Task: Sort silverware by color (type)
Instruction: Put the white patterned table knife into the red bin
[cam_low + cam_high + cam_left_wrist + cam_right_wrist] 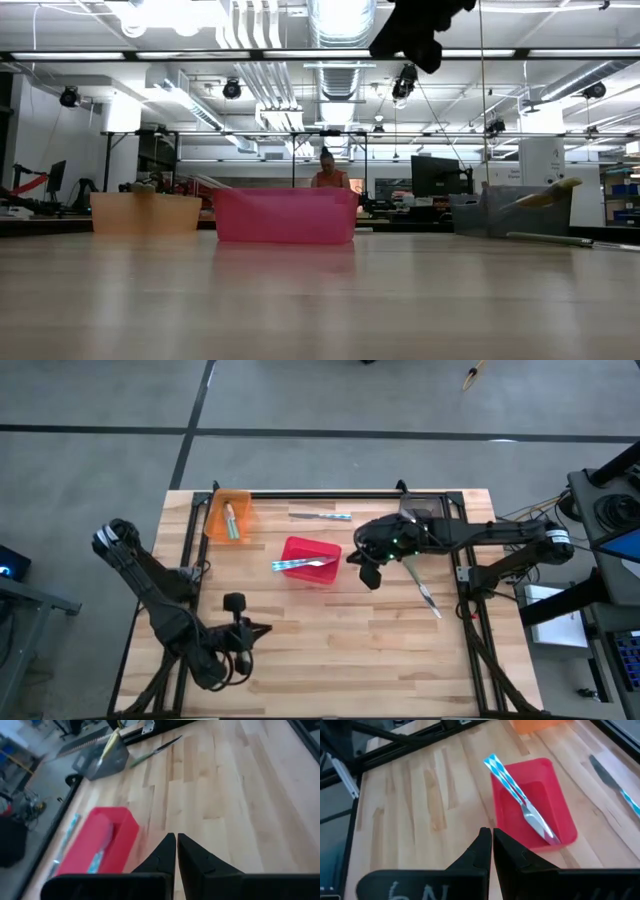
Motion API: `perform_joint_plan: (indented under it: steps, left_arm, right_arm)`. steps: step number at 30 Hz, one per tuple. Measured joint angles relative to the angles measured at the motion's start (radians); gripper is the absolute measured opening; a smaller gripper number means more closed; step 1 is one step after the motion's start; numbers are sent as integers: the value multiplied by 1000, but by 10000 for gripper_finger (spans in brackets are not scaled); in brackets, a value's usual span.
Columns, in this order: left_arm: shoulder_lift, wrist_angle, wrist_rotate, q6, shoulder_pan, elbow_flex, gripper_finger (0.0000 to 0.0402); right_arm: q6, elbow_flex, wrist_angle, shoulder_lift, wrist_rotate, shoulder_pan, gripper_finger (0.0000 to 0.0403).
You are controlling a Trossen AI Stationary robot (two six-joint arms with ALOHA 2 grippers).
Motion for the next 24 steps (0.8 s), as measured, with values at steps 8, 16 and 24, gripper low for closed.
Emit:
perform_joint_plan:
  steps: [8,16,24]
  left_arm:
    - [-126,7,60,195,33,-30,0]
    - [-330,421,251,359,134,-309,0]
    - [-474,916,300,437,218,-622,0]
  right_arm:
    - [104,53,-139,1,-1,-28,9]
    - [154,49,-250,2,-1,-62,9]
    - [195,50,-250,2,50,-154,9]
